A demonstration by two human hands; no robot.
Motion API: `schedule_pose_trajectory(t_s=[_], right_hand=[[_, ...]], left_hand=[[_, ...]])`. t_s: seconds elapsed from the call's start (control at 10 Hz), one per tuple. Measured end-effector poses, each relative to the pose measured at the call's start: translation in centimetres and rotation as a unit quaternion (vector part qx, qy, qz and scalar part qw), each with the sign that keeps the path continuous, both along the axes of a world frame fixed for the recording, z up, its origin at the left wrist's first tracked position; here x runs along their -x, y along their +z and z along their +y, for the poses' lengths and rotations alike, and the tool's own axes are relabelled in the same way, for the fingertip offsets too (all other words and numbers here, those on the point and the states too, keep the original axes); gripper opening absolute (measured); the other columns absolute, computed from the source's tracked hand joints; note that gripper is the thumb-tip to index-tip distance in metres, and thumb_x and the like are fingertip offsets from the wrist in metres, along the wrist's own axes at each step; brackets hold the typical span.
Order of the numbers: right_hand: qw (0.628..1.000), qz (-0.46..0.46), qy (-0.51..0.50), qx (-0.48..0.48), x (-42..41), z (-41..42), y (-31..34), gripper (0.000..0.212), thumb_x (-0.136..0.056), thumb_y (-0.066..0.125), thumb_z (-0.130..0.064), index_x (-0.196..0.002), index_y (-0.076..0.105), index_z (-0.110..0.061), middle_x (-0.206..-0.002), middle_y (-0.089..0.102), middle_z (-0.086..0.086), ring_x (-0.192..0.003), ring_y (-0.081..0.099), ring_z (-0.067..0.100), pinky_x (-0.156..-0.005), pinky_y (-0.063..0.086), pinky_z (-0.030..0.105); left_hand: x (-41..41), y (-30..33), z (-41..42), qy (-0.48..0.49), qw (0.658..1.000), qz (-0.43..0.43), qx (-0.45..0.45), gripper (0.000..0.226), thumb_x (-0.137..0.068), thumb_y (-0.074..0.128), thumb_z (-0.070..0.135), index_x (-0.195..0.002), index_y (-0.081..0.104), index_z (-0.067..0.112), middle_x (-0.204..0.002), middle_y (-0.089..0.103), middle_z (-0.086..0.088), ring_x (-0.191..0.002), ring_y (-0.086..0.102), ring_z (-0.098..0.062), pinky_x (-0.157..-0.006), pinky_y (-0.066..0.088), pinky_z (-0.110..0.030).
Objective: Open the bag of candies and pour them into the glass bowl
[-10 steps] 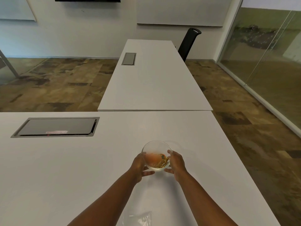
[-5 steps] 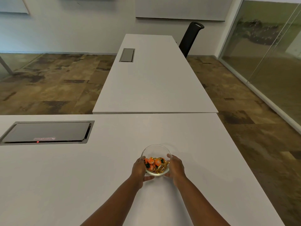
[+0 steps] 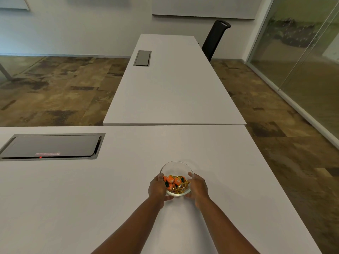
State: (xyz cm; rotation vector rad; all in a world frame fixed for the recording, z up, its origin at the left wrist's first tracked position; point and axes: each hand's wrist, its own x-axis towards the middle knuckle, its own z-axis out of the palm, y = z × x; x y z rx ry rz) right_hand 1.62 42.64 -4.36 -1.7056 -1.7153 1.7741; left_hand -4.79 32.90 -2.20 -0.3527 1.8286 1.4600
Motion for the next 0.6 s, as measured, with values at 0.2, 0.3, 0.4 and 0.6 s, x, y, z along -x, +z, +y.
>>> schedule_pose_trajectory(t_s=[0.2,0.3,0.4,0.6], right_hand=[[1.0,-0.004,0.015,-0.009,0.0,-0.2,0.1,0.043,-0.096,0.028,-0.008,-0.13,0.054,-0.013,-0.139,0.051,0.015,-0.126,0.049,0.033,-0.105,0.044,0.048],[1.0,-0.007,0.025,-0.007,0.0,-0.3,0.5,0.043,-0.097,0.028,-0.008,-0.132,0.052,-0.013,-0.14,0.051,0.015,-0.126,0.049,0.032,-0.106,0.044,0.048],[1.0,-0.003,0.006,0.023,-0.2,-0.3,1.1,0.04,-0.097,0.031,-0.01,-0.13,0.054,-0.015,-0.133,0.054,0.014,-0.119,0.053,0.034,-0.093,0.054,0.046],[0.995,-0.056,0.063,-0.061,-0.6,0.2,3.8,0.028,-0.099,0.028,-0.016,-0.094,0.056,-0.013,-0.111,0.05,0.014,-0.105,0.046,0.024,-0.101,0.039,0.037]], left_hand=[[0.2,0.1,0.1,0.011,0.999,0.009,0.029,0.038,-0.1,0.035,0.024,-0.131,0.052,0.011,-0.13,0.055,-0.018,-0.101,0.059,-0.035,-0.071,0.055,-0.045],[0.3,0.4,0.1,0.013,0.999,0.006,0.035,0.038,-0.1,0.037,0.025,-0.131,0.052,0.011,-0.13,0.055,-0.018,-0.11,0.058,-0.038,-0.072,0.056,-0.045],[0.3,0.5,-0.3,0.005,1.0,0.003,0.029,0.038,-0.099,0.038,0.025,-0.132,0.051,0.009,-0.131,0.055,-0.018,-0.112,0.056,-0.038,-0.076,0.056,-0.047],[0.9,1.4,-1.0,-0.036,0.988,0.106,0.106,0.051,-0.099,0.031,0.035,-0.142,0.038,0.008,-0.143,0.045,-0.017,-0.128,0.045,-0.034,-0.096,0.048,-0.042]])
